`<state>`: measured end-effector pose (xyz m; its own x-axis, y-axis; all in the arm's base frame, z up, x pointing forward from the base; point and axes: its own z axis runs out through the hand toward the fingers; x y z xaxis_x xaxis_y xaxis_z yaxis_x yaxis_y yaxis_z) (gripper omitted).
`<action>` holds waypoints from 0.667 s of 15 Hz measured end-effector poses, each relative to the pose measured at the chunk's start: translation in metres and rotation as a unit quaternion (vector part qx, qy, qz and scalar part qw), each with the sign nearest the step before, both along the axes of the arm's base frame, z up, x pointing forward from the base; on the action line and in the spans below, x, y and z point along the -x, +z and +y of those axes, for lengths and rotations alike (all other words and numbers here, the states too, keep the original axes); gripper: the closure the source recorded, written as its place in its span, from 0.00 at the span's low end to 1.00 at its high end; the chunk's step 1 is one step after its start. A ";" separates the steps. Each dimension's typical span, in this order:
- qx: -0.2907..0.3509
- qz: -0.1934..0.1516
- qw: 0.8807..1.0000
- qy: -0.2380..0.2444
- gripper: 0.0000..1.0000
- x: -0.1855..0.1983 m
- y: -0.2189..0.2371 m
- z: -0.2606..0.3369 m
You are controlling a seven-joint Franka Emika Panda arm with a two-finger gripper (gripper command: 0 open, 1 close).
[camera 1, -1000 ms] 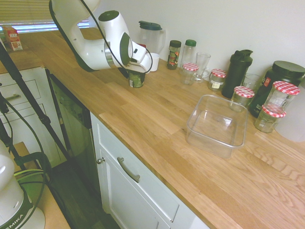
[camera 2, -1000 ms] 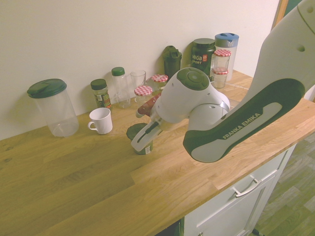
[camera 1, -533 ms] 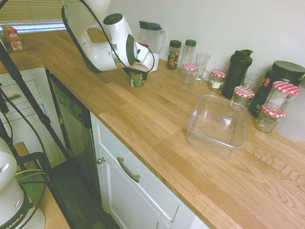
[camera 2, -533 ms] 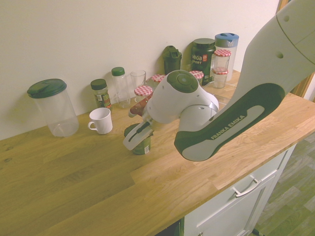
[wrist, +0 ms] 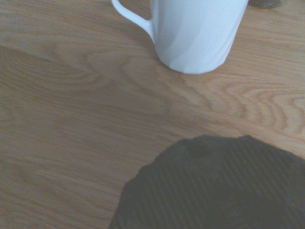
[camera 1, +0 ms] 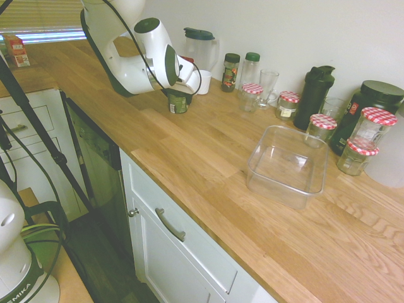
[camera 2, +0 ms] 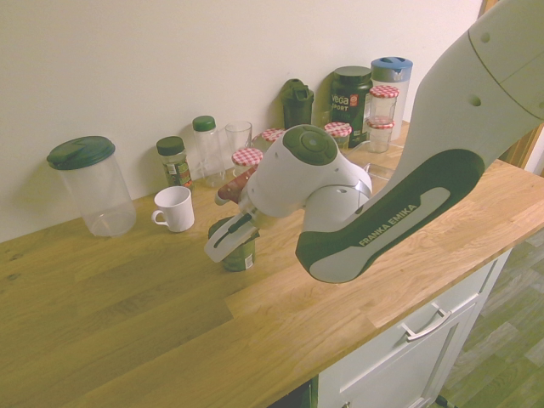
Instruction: Put the cereal into the container
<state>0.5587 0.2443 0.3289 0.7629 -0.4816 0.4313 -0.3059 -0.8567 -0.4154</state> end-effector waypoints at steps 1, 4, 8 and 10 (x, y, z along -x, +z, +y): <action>0.000 0.001 1.000 -0.002 1.00 0.000 0.000 0.000; -0.009 0.004 1.000 -0.015 1.00 -0.002 0.002 -0.004; -0.025 0.011 0.999 -0.028 1.00 0.000 0.005 -0.007; -0.030 0.014 0.999 -0.025 1.00 0.005 0.008 -0.002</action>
